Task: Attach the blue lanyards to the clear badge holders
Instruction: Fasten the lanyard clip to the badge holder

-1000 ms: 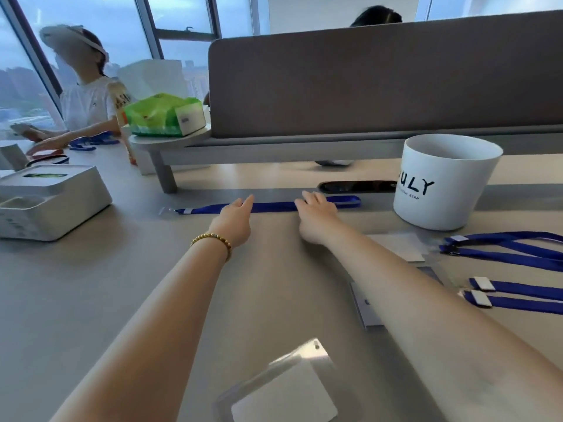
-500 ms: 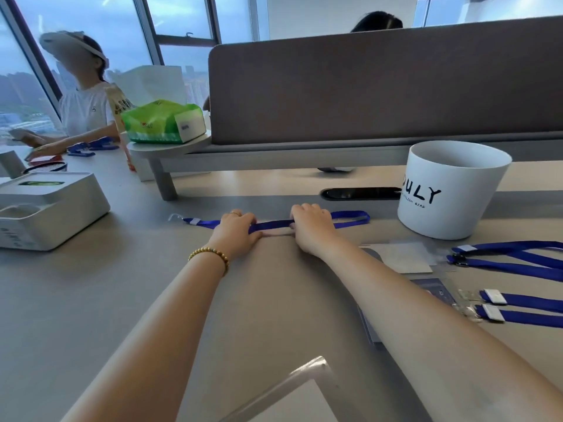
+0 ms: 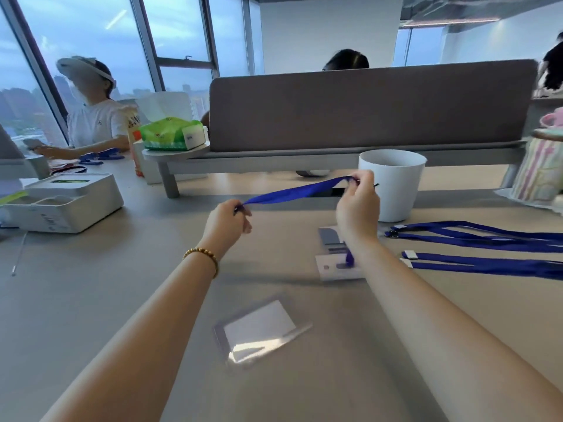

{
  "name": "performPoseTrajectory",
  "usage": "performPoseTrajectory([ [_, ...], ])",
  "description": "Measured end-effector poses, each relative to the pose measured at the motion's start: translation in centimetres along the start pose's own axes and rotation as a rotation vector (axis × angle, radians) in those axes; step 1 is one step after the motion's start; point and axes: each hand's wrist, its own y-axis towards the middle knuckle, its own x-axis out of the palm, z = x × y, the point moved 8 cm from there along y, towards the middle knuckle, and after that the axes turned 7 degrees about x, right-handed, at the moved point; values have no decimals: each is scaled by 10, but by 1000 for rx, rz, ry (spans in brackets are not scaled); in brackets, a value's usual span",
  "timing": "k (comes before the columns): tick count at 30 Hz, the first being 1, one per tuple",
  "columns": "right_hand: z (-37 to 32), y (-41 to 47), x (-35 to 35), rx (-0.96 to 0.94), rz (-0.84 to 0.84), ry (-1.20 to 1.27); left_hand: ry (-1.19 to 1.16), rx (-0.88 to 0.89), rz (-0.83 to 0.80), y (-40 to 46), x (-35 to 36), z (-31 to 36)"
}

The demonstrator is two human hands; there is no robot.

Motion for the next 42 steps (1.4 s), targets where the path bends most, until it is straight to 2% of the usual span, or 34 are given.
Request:
performPoseTrajectory([
  [3,15,-8,-61,31,56,-139,-35,9,-139,-30,30,32],
  [5,25,-14,-90,60,31,-293,-43,17,-249,-53,57,49],
  [9,47,-27,-107,94,-216,-780,-58,-127,-429,-89,99,45],
  [12,65,-42,-110,155,-431,-1089,-43,-68,-557,-104,110,50],
  [15,61,-52,-95,62,-556,-1225,-26,-11,-645,-110,114,55],
  [17,47,-59,-72,-53,-640,-1132,-23,-15,-654,-111,113,55],
  [19,32,-65,-44,-137,-742,-917,-11,-22,-632,-110,112,52],
  [22,30,-78,-17,-5,-900,-488,-15,-48,-597,-109,109,47],
  [24,37,-85,-8,41,-930,-348,-25,-76,-601,-109,108,42],
  [27,42,-89,1,-65,-913,-393,-42,-89,-638,-109,109,40],
  [30,43,-89,0,-85,-906,-368,-12,-54,-646,-109,107,44],
  [36,50,-82,-15,-74,-880,-448,19,20,-475,-99,93,48],
  [42,49,-92,-8,-7,-939,-264,-46,-35,-593,-110,104,48],
])
